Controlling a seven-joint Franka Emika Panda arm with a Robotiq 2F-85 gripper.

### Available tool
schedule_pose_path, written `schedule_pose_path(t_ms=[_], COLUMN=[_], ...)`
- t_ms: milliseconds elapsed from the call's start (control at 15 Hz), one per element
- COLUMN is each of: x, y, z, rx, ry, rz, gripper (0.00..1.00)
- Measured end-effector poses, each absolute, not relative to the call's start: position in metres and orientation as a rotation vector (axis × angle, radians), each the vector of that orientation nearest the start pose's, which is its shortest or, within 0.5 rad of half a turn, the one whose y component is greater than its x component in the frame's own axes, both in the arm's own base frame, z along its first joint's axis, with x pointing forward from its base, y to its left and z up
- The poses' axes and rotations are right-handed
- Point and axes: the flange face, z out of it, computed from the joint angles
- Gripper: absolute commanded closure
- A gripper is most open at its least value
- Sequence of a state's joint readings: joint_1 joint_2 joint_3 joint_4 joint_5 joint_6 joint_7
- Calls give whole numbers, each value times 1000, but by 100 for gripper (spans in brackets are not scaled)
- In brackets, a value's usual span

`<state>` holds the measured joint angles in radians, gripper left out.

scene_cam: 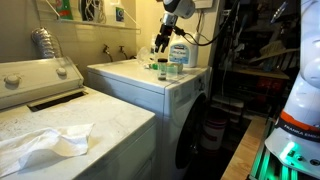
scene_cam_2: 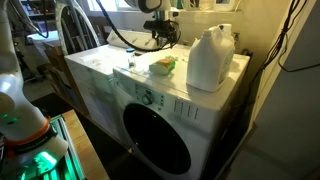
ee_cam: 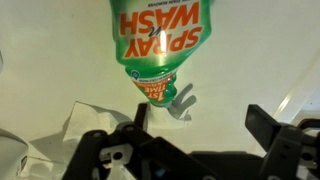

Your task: Sit up the green bottle

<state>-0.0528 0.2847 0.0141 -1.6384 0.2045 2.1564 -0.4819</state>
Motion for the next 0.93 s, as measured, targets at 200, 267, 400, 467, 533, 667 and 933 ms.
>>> schedule_pose_path(t_ms=[200, 267, 400, 467, 533, 667, 933], x=[682, 687, 695, 699, 702, 709, 718], y=[-21, -20, -19, -18, -18, -20, -22], z=[451, 444, 430, 423, 417, 408, 397], rx=[-2957, -2959, -2962, -2966, -2973, -2993, -3034], ry=[-524, -528, -539, -546, -556, -572, -600], rz=[-370, -360, -340, -330, -321, -305, -287], gripper=[0, 0, 0, 0, 0, 4, 37])
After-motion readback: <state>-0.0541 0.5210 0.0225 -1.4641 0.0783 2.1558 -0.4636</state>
